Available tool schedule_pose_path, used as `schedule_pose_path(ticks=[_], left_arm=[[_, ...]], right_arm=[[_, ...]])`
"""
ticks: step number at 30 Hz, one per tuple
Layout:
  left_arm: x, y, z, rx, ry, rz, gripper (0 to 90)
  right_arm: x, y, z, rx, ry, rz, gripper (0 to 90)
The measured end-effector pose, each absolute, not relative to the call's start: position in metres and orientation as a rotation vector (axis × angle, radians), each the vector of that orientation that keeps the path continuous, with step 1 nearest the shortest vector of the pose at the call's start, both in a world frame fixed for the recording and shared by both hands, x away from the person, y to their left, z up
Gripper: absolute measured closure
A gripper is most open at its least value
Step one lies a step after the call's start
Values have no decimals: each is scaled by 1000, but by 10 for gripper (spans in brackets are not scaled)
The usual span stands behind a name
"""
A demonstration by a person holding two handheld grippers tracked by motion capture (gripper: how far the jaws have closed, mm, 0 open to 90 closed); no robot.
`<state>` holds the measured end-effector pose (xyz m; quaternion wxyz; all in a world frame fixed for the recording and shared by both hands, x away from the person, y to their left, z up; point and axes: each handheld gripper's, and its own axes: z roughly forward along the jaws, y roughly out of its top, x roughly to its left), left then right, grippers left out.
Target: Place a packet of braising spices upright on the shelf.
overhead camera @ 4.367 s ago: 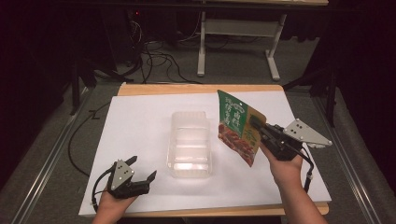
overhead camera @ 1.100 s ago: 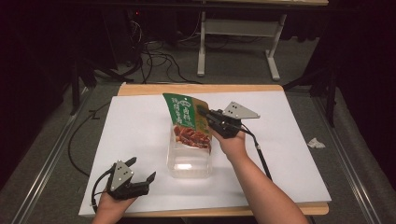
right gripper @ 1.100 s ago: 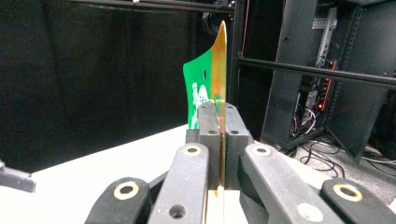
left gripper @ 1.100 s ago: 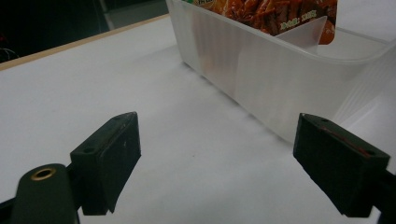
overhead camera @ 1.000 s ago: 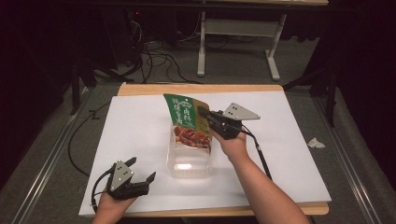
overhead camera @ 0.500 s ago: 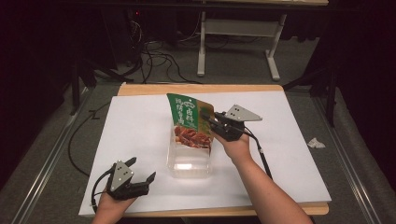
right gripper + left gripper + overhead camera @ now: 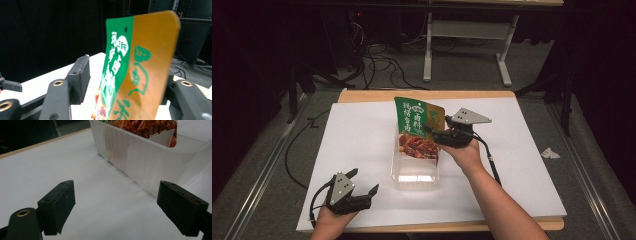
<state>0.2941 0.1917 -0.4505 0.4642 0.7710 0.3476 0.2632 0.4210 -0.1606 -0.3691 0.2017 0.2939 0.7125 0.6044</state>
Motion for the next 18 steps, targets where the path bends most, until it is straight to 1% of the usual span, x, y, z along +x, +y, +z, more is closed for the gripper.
schedule_pose_path(ticks=[6,10,18], left_arm=[[294,192,-450,1893,854,644,154],[294,192,-450,1892,854,645,154],[295,193,-450,1887,856,648,154]], right_arm=[[422,-160,-367,832,2013,1688,285],[420,-160,-365,831,2007,1676,275],[417,-167,-361,867,2024,1668,196]])
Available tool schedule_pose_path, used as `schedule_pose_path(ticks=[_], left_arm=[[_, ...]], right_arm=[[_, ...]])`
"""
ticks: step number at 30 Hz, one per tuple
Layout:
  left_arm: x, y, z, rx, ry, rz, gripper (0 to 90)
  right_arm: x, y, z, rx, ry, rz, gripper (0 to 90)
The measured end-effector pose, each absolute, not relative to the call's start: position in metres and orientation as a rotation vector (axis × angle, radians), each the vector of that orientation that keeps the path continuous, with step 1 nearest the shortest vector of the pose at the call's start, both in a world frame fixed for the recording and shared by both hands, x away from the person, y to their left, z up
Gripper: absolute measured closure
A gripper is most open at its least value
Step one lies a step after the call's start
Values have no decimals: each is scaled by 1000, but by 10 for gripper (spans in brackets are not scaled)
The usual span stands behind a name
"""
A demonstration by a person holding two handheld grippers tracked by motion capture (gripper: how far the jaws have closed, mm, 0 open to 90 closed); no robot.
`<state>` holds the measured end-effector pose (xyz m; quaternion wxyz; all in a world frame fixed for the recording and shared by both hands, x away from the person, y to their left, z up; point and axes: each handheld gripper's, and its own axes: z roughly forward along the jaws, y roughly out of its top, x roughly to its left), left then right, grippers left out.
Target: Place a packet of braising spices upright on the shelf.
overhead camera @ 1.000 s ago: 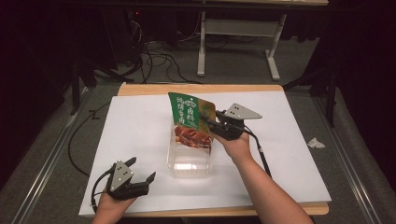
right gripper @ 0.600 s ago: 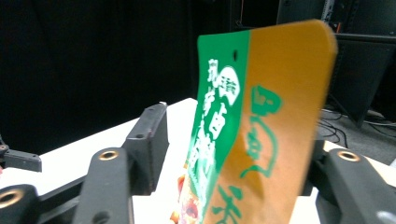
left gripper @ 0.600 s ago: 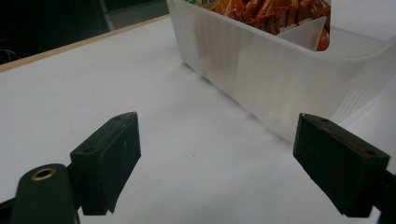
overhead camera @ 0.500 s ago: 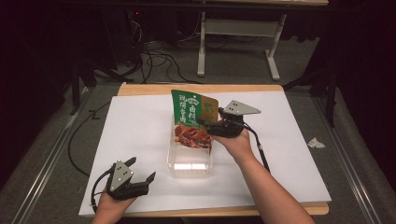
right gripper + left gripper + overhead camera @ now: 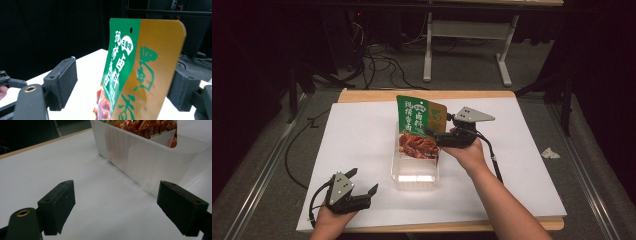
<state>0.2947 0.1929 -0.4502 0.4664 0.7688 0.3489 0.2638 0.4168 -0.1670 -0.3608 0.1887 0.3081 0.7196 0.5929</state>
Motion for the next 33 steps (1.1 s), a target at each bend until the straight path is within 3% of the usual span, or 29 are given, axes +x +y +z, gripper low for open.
schedule_pose_path(ticks=[16,33], left_arm=[[295,192,-451,1893,858,650,154],[295,190,-451,1907,852,646,154]], right_arm=[[383,-210,-358,911,2038,1607,102],[330,-293,-386,1030,1984,1470,34]])
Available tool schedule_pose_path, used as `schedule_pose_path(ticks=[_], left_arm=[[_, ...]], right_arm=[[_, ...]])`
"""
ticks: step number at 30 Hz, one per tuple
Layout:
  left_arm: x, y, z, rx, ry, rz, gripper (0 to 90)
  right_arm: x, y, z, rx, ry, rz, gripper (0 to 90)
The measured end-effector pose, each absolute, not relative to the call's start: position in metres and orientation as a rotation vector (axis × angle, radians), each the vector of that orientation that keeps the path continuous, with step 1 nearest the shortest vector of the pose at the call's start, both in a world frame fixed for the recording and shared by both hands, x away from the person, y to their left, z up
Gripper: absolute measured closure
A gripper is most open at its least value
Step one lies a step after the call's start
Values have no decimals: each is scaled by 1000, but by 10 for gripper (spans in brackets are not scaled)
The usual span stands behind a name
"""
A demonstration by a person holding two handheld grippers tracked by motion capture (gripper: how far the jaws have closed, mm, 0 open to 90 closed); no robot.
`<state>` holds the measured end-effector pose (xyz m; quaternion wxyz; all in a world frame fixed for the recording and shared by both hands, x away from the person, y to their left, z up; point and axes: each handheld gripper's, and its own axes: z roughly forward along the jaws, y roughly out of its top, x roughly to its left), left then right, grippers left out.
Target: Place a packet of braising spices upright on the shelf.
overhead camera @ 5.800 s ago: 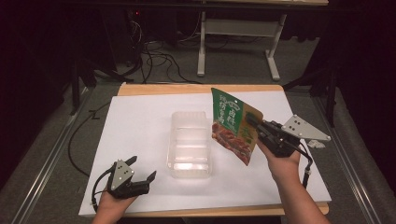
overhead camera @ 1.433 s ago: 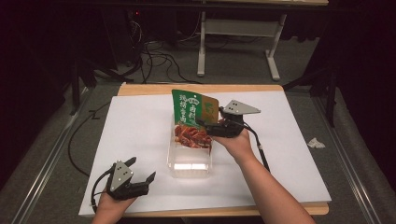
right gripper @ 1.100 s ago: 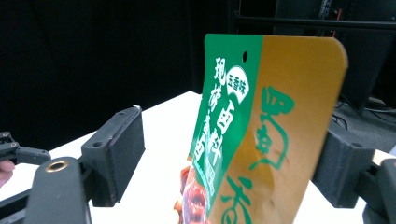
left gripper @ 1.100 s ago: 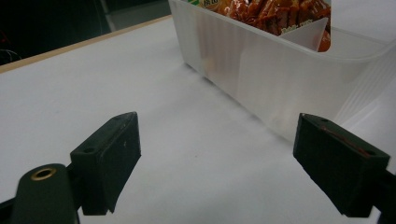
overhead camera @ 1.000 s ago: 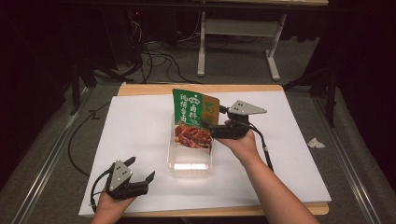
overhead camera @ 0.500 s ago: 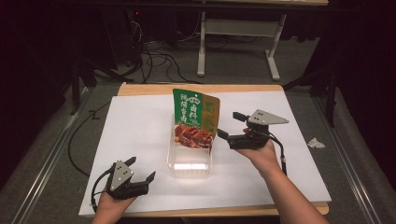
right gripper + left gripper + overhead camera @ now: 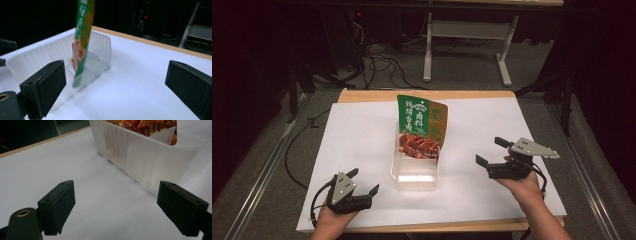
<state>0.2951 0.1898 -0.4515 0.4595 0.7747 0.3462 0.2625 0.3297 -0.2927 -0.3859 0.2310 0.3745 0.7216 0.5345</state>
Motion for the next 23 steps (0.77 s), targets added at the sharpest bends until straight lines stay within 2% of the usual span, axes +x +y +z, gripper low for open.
schedule_pose_path(ticks=[9,23], left_arm=[[296,187,-452,1910,854,641,154],[296,182,-454,1933,844,638,154]], right_arm=[[290,-338,-424,1093,1912,1422,36],[294,-339,-430,1050,1930,1413,80]])
